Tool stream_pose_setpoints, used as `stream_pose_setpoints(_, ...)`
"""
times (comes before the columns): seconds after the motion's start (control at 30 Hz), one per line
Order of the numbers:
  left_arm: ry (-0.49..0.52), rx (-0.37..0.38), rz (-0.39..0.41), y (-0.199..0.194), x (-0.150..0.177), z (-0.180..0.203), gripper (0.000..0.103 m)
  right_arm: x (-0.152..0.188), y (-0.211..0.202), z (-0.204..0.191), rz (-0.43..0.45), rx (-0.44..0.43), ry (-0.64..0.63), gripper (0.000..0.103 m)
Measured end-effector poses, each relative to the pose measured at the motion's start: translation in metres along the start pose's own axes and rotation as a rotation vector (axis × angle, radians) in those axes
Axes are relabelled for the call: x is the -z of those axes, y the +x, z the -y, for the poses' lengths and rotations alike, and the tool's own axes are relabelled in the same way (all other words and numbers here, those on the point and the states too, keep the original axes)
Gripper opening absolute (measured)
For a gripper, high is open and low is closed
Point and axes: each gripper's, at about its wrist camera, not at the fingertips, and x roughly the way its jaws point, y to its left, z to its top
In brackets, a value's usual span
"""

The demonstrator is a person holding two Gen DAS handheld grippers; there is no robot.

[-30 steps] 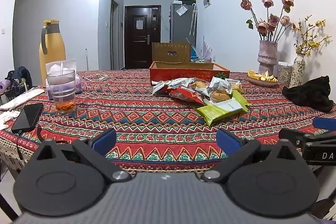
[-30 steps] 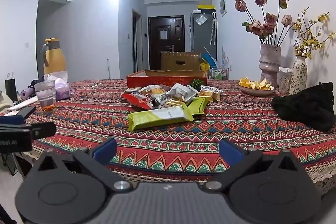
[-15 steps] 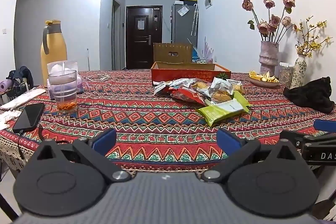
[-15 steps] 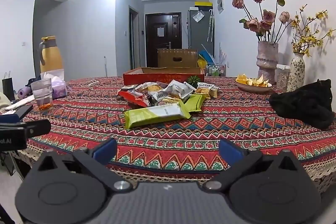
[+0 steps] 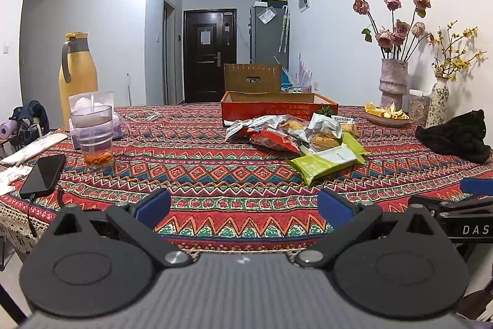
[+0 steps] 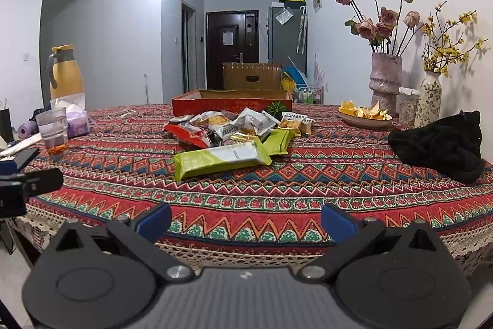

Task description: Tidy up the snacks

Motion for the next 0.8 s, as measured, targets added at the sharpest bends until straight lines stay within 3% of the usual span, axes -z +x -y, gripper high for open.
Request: stream_pose_setpoints(0.8, 0.01, -0.003, 0.002, -0.0002, -0.0021, 0.0014, 0.103, 0.0005, 0.0054, 0.002, -0.038, 0.03, 0.001, 0.103)
